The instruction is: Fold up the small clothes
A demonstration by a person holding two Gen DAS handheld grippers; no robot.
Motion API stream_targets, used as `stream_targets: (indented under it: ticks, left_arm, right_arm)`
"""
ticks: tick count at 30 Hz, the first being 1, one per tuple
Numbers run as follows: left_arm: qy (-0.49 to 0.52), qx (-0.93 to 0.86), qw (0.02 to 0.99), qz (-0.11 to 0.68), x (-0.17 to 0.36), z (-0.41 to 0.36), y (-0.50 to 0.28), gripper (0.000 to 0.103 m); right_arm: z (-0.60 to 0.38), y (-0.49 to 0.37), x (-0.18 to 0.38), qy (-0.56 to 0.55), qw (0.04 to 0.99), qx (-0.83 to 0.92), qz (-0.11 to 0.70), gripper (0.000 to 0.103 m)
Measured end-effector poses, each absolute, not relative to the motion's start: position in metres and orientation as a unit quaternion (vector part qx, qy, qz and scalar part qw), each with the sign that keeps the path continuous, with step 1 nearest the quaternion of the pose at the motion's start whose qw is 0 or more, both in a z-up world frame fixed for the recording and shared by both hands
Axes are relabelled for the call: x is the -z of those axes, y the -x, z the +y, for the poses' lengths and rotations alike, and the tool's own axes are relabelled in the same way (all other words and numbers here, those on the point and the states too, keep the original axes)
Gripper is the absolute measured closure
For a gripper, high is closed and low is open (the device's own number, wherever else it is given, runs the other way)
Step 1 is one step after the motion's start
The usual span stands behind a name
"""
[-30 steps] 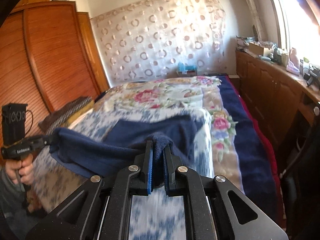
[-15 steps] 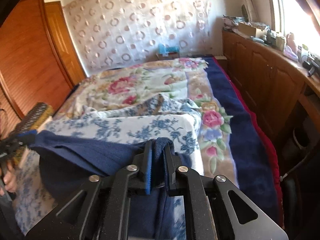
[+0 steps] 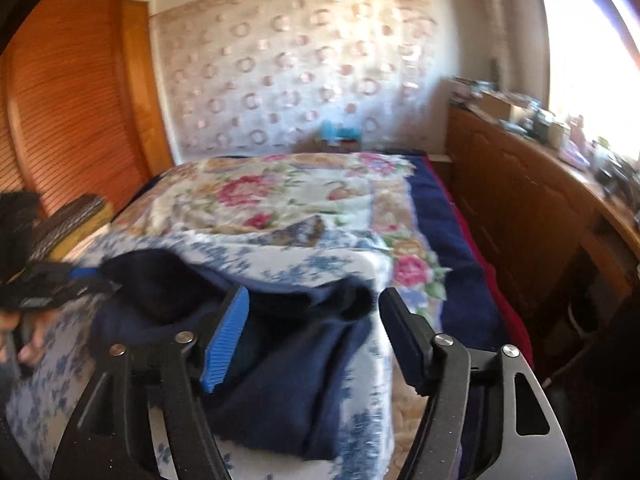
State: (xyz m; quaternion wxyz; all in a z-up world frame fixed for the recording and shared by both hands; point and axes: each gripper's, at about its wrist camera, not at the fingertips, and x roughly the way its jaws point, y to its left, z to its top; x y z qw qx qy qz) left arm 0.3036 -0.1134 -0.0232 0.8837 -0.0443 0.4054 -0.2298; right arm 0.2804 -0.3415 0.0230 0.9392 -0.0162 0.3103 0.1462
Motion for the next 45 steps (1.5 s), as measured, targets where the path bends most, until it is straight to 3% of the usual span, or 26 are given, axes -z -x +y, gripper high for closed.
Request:
stream_targets:
  ticks: [9, 25, 28, 30, 31, 33, 35, 45]
  left_arm:
    - [0.031, 0.194, 0.882, 0.429, 0.045, -0.109, -0.334, 0.061]
    - [0.026, 0.226, 0.867, 0.444, 0.053, -0.114, -0.334, 0.058]
    - [0.043, 0.245, 0.859, 0.447, 0.053, -0.113, -0.335, 0.067]
    - [0.062, 0.257, 0.854, 0.447, 0.052, -0.11, -0.335, 0.08]
    - [0.075, 0.263, 0.851, 0.447, 0.052, -0.108, -0.335, 0.082]
    - [0.09, 0.273, 0.852, 0.437, 0.046, -0.104, -0.33, 0.087]
    - [0.091, 0.278, 0.86, 0.419, 0.033, -0.102, -0.32, 0.088]
    - [0.084, 0.294, 0.893, 0.33, -0.04, -0.083, -0.253, 0.09]
  right_arm:
    - [-0.34, -0.34, 0.027, 0.036, 0.915, -0.09, 0.392, 0.028]
    - [-0.353, -0.336, 0.047, -0.047, 0.886, -0.153, 0.436, 0.027]
    - [-0.353, -0.335, 0.046, -0.053, 0.883, -0.168, 0.434, 0.037]
    - [-0.352, -0.334, 0.046, -0.059, 0.879, -0.182, 0.437, 0.051]
    - [-0.351, -0.334, 0.046, -0.061, 0.877, -0.188, 0.438, 0.055]
    - [-0.347, -0.334, 0.047, -0.068, 0.87, -0.207, 0.442, 0.074]
    - [-0.343, -0.331, 0.045, -0.062, 0.871, -0.214, 0.438, 0.081]
    - [-0.318, -0.294, -0.011, -0.032, 0.908, -0.216, 0.358, 0.087]
